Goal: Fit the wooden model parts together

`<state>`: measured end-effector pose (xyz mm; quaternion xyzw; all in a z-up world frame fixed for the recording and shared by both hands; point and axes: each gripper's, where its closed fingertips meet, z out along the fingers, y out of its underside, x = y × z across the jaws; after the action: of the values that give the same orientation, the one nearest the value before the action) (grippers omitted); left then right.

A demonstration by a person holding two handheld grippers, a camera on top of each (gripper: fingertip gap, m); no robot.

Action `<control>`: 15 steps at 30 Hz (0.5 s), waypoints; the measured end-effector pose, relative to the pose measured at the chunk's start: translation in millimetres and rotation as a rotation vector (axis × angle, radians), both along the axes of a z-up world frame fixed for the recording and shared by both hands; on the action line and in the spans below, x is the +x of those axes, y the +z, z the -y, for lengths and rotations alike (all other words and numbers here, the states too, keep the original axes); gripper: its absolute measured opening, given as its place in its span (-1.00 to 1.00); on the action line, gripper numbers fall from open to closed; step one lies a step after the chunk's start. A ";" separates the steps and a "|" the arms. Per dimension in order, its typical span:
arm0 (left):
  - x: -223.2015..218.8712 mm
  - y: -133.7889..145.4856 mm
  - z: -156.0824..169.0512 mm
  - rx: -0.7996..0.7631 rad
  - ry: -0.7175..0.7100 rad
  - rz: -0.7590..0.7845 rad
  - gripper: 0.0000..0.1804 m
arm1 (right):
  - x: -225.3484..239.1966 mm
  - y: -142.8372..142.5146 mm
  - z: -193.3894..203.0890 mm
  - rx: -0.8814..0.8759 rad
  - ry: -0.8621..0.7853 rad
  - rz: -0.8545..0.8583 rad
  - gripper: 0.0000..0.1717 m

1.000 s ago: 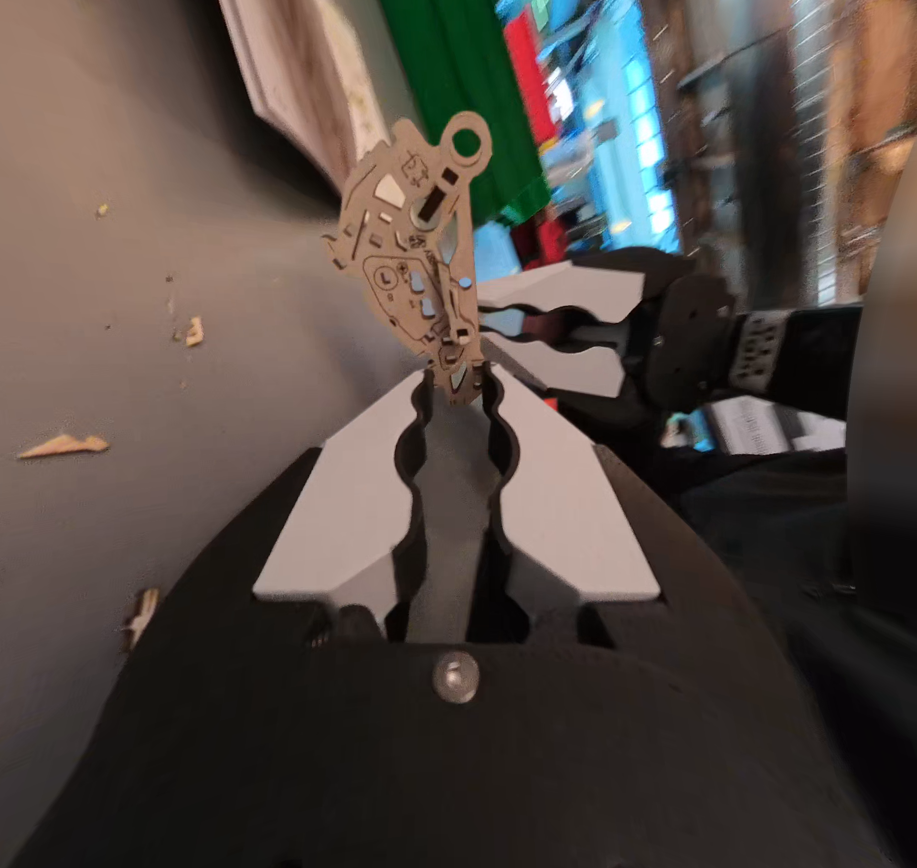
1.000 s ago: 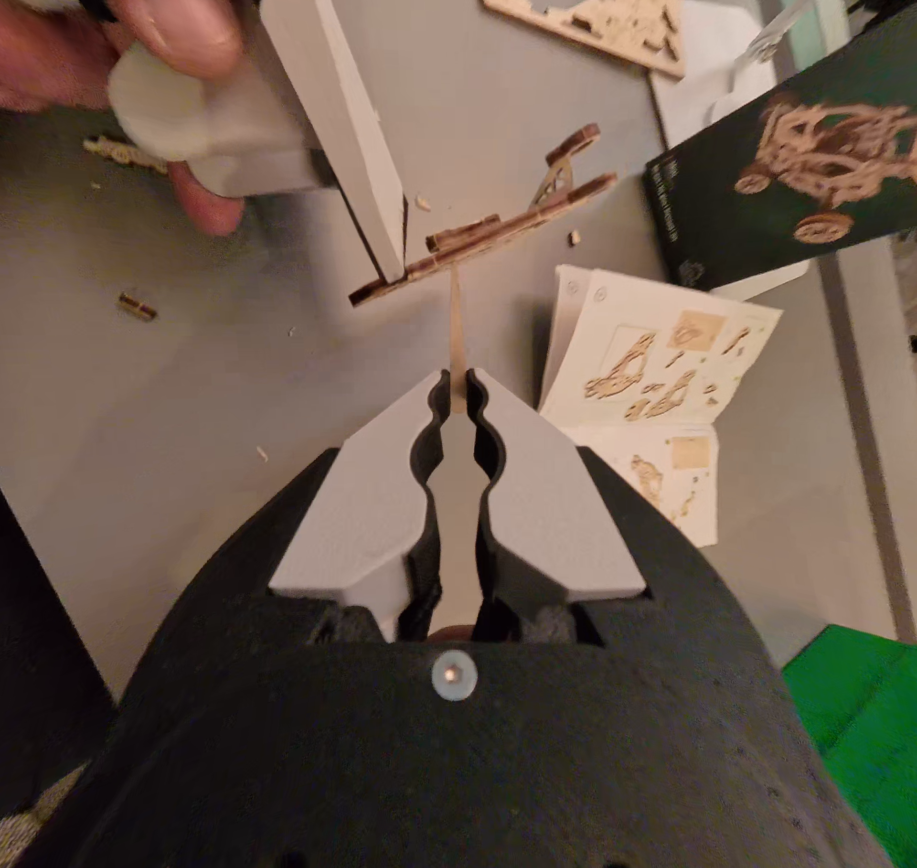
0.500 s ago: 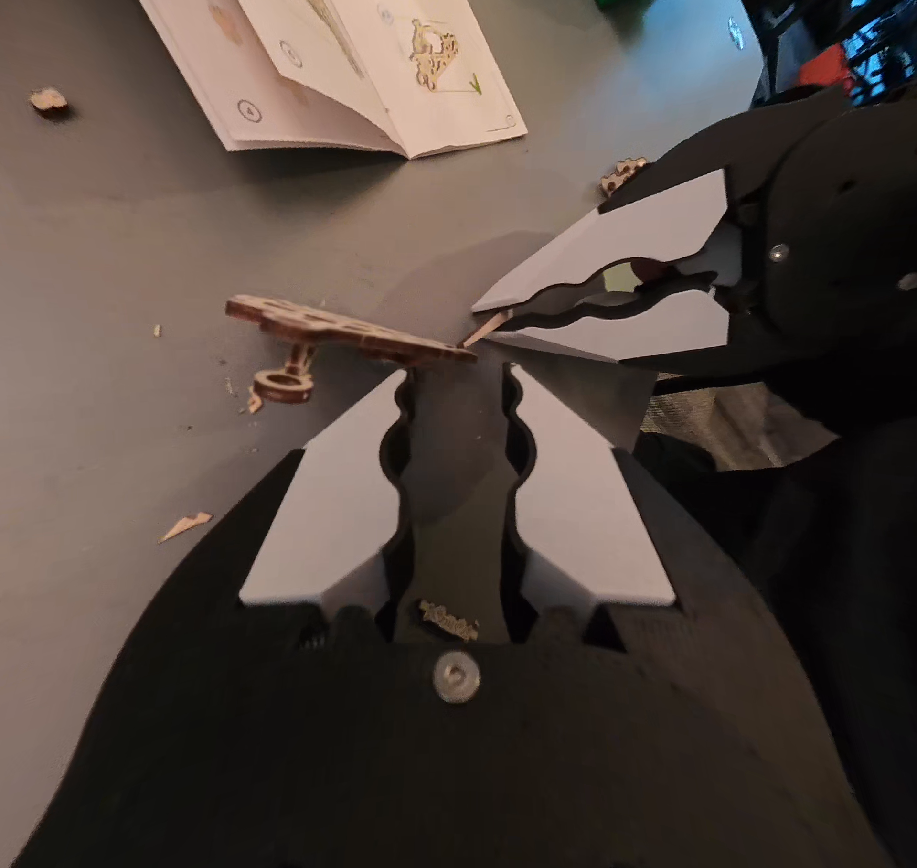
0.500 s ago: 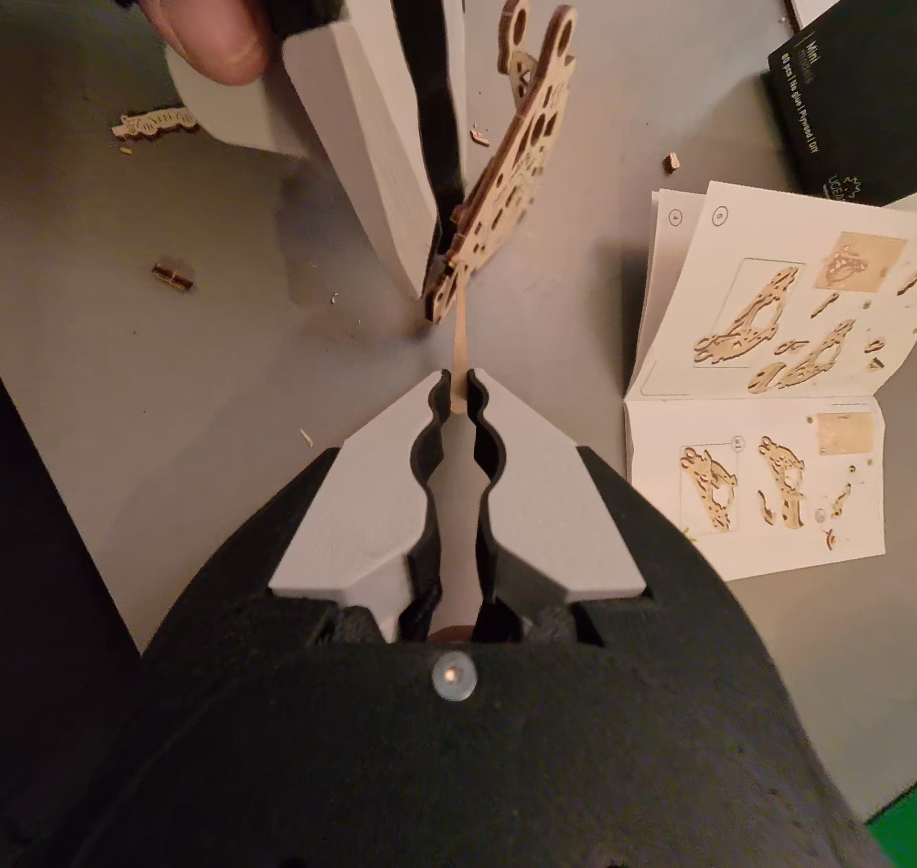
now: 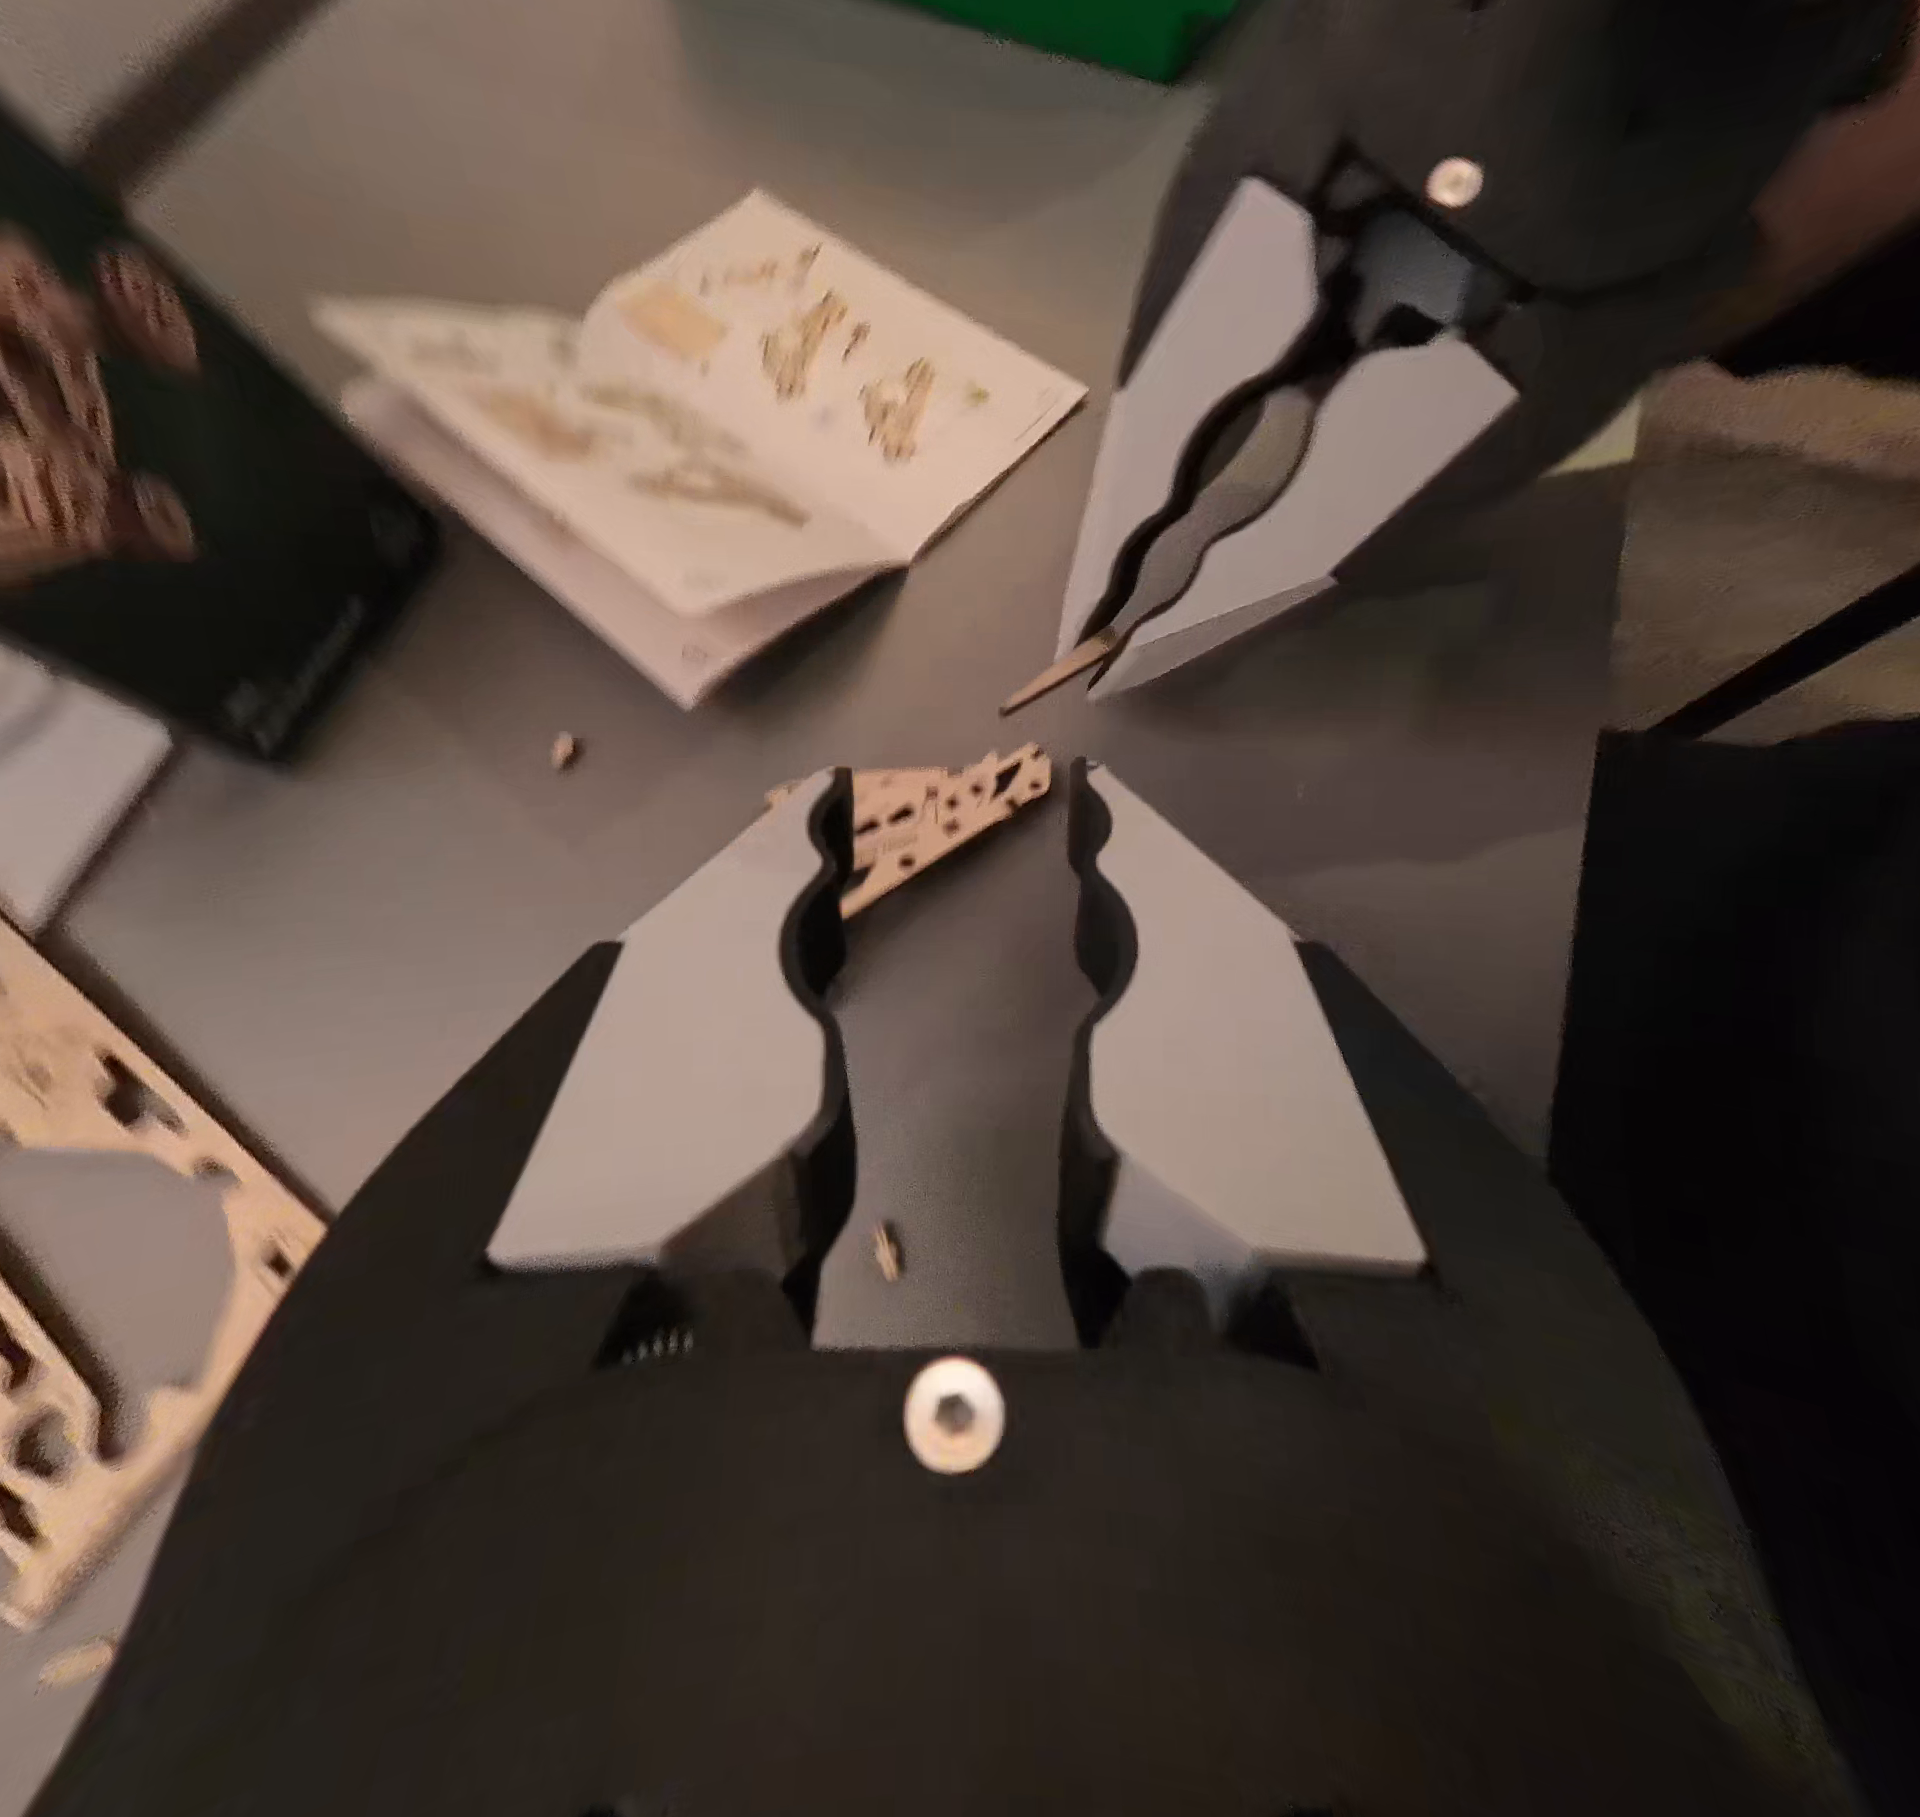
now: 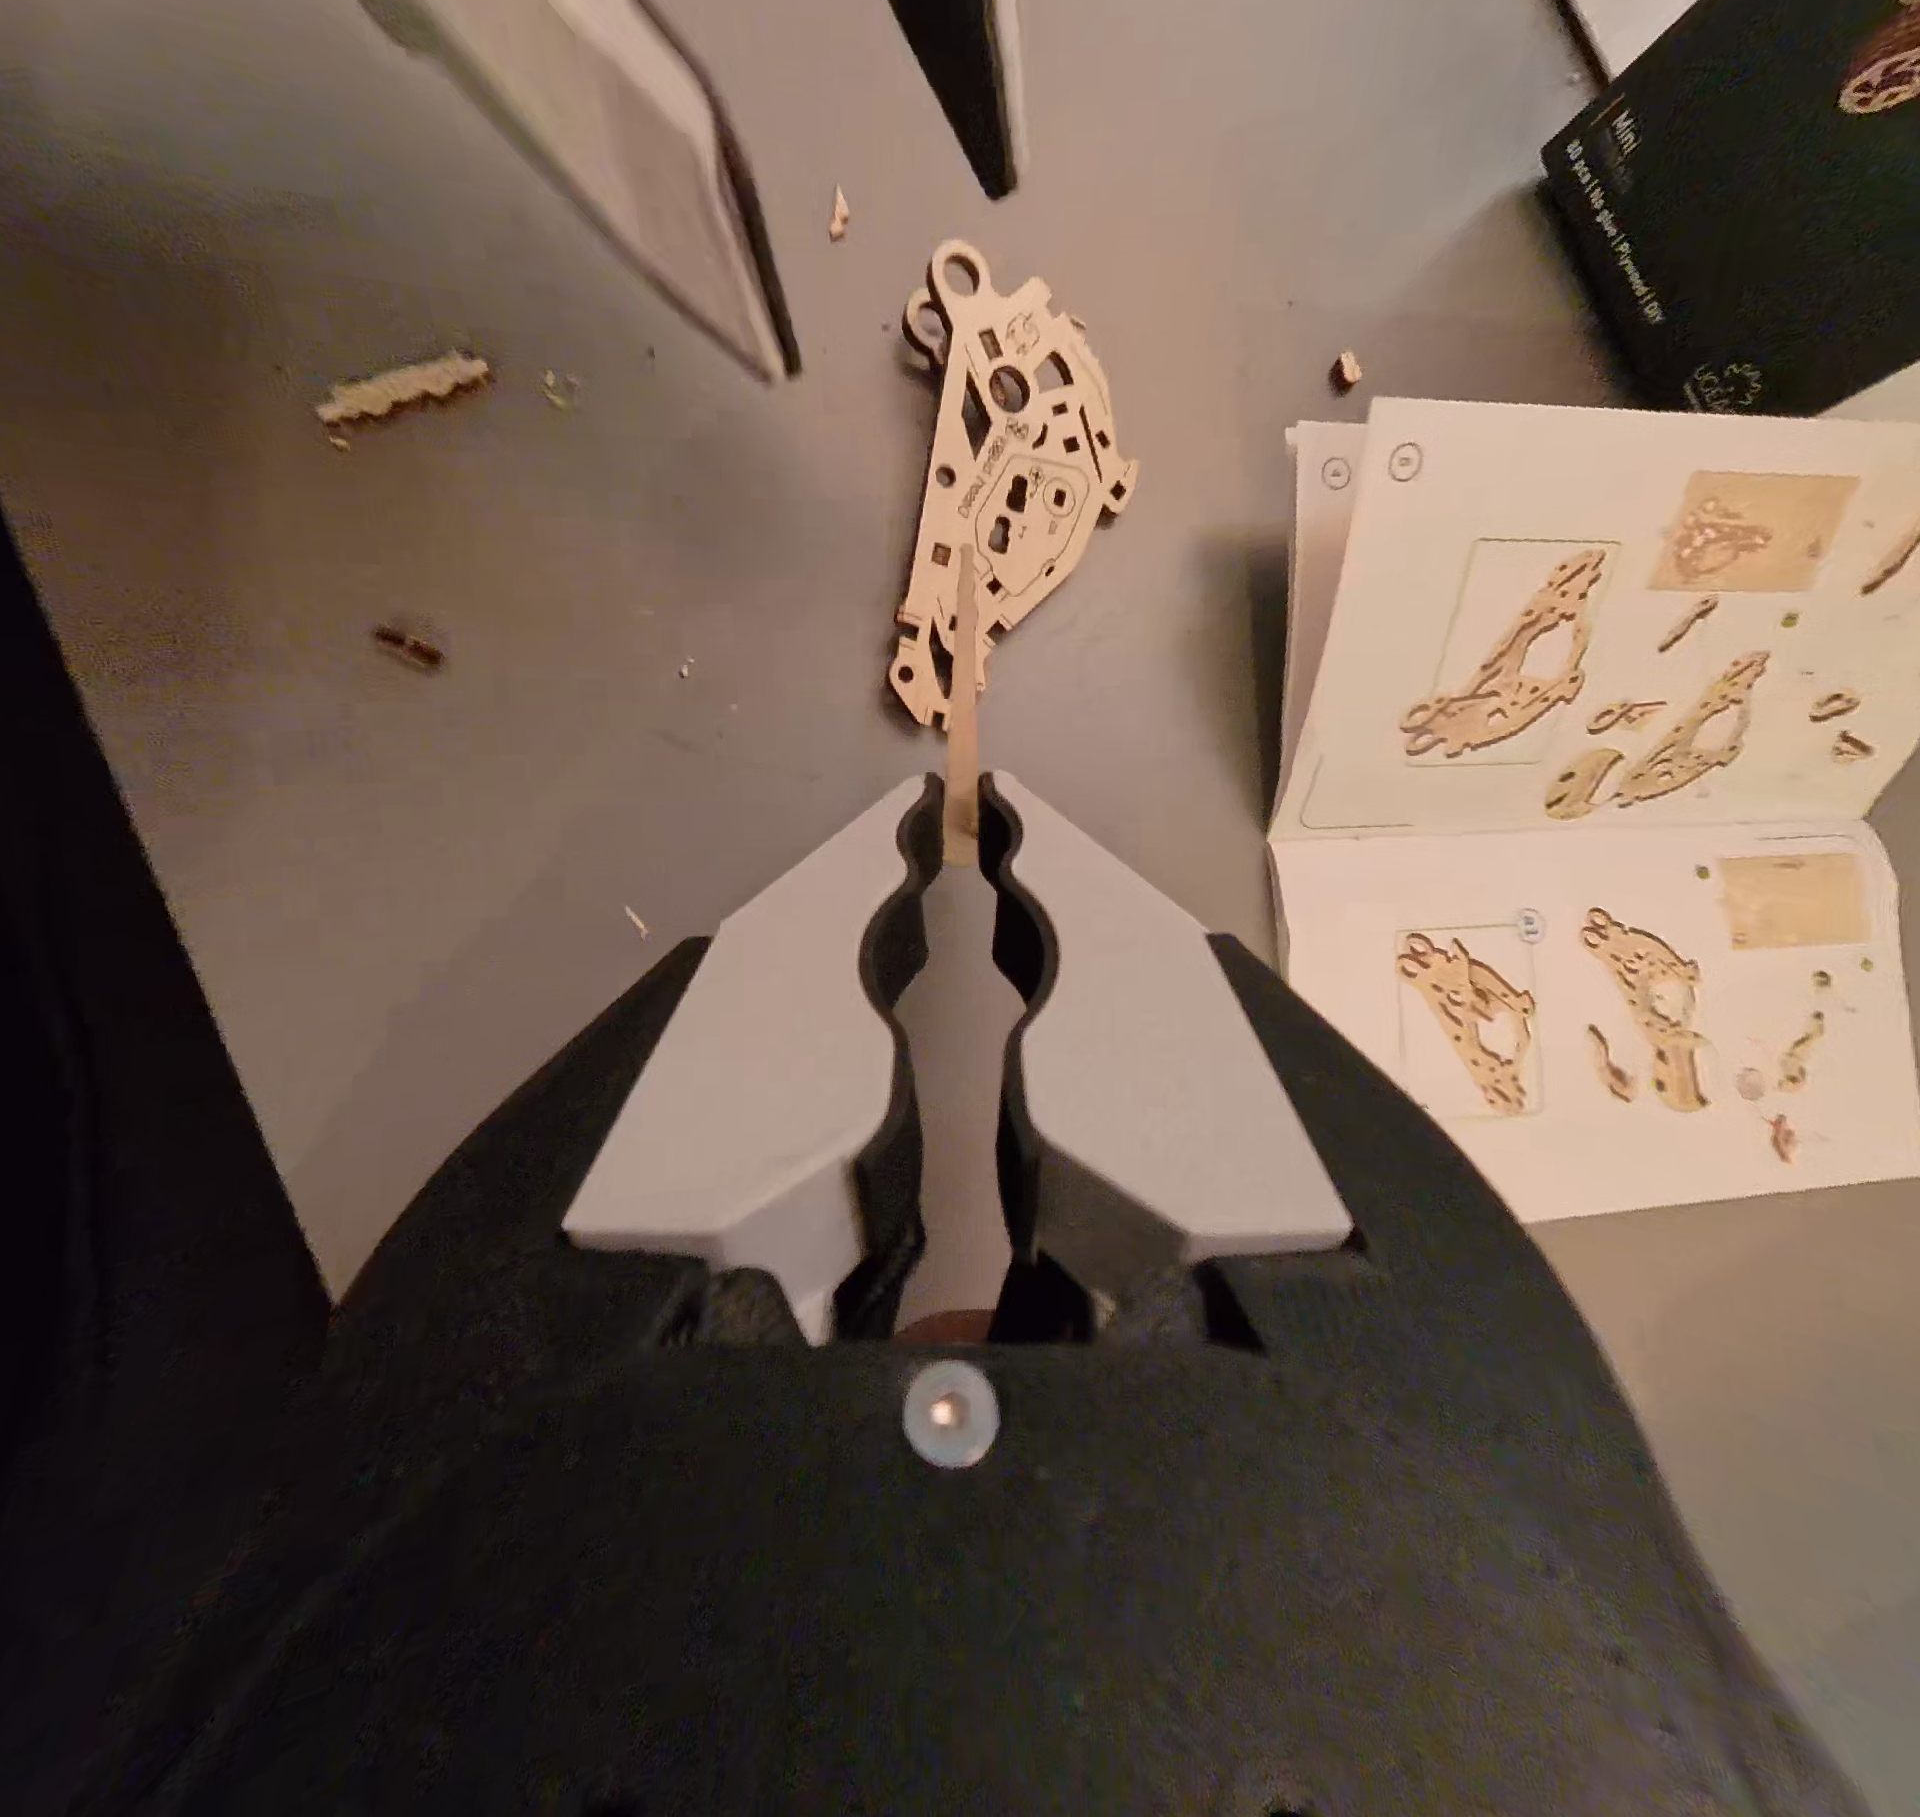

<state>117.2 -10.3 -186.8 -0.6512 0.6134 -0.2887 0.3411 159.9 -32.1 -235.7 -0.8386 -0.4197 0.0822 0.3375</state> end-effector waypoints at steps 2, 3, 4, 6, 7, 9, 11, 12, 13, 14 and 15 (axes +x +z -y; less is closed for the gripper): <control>11.5 0.8 13.3 0.131 -0.092 -0.013 -0.55 | -6.6 8.8 4.3 0.005 0.042 -0.044 -0.96; 14.1 -3.0 15.3 0.205 -0.111 -0.047 -0.57 | -12.8 12.9 9.4 0.012 0.088 -0.058 -0.96; 16.5 -6.9 17.7 0.266 -0.134 -0.073 -0.59 | -15.5 14.6 13.1 0.017 0.116 -0.049 -0.96; 21.1 -7.3 28.7 0.329 -0.192 -0.063 -0.72 | -19.3 14.2 20.1 -0.005 0.152 -0.041 -0.96; 22.3 -5.7 32.3 0.360 -0.204 -0.045 -0.76 | -21.8 14.6 23.0 -0.017 0.168 -0.051 -0.96; 20.1 -11.0 39.9 0.396 -0.234 -0.064 -0.99 | -25.7 14.1 28.8 -0.038 0.203 -0.055 -0.96; 19.6 -11.8 44.0 0.419 -0.230 -0.052 -1.00 | -30.9 15.6 32.8 -0.061 0.226 -0.084 -0.96; 18.8 -12.5 45.1 0.403 -0.221 -0.047 -1.00 | -34.1 16.2 35.2 -0.078 0.241 -0.104 -0.96; 18.5 -11.4 45.3 0.397 -0.207 -0.031 -1.00 | -37.2 17.0 37.1 -0.096 0.253 -0.127 -0.96; 17.7 -9.8 44.5 0.400 -0.192 -0.015 -1.00 | -40.6 20.1 37.9 -0.112 0.260 -0.170 -0.96; 17.0 -7.3 43.9 0.390 -0.179 0.007 -1.00 | -42.5 22.9 37.4 -0.129 0.257 -0.210 -0.96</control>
<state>134.2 -54.2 -194.1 -0.5147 0.7119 -0.1959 0.4358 117.4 -69.5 -212.7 -0.7847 -0.4797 0.2387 0.3116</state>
